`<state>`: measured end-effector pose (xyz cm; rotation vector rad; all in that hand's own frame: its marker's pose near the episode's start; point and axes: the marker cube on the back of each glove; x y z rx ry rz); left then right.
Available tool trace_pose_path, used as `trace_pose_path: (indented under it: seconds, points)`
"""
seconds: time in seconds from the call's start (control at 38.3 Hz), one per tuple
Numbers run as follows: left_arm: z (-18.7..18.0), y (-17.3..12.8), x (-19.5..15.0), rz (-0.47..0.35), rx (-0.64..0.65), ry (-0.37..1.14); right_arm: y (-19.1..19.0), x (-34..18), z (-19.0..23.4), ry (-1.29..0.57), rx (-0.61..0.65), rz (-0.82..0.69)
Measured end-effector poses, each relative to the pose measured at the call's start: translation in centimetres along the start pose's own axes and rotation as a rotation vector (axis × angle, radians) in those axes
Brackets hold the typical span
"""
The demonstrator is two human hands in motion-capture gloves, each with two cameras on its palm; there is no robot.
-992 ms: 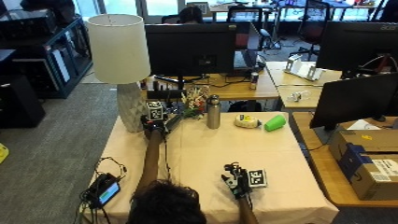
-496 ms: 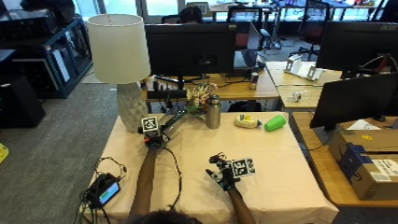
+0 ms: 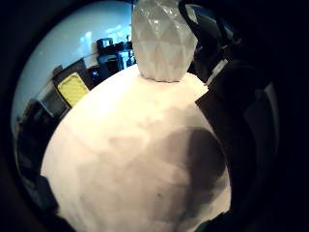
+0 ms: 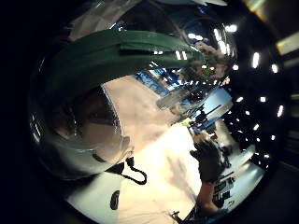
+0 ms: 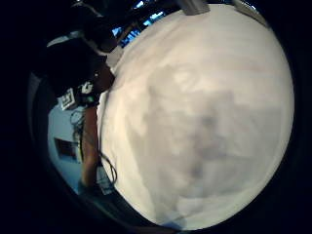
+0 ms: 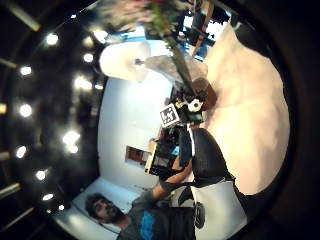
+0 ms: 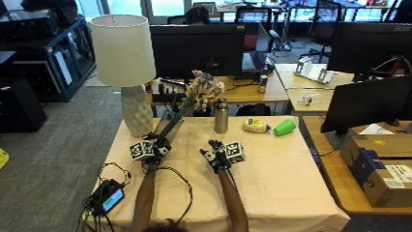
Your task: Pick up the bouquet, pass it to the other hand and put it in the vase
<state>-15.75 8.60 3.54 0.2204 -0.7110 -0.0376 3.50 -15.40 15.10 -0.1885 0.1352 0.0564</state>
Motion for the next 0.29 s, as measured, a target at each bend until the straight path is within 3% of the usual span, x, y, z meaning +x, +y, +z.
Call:
trace_pose_path:
  seconds: [0.13, 0.29]
  points:
    - [0.1, 0.0, -0.9, 0.029, 0.109, 0.138, -1.9, 0.1, 4.1, 0.009, 0.001, 0.082]
    - [0.9, 0.6, 0.5, 0.030, 0.096, 0.390, -1.1, -0.9, 5.6, 0.086, -0.014, 0.030]
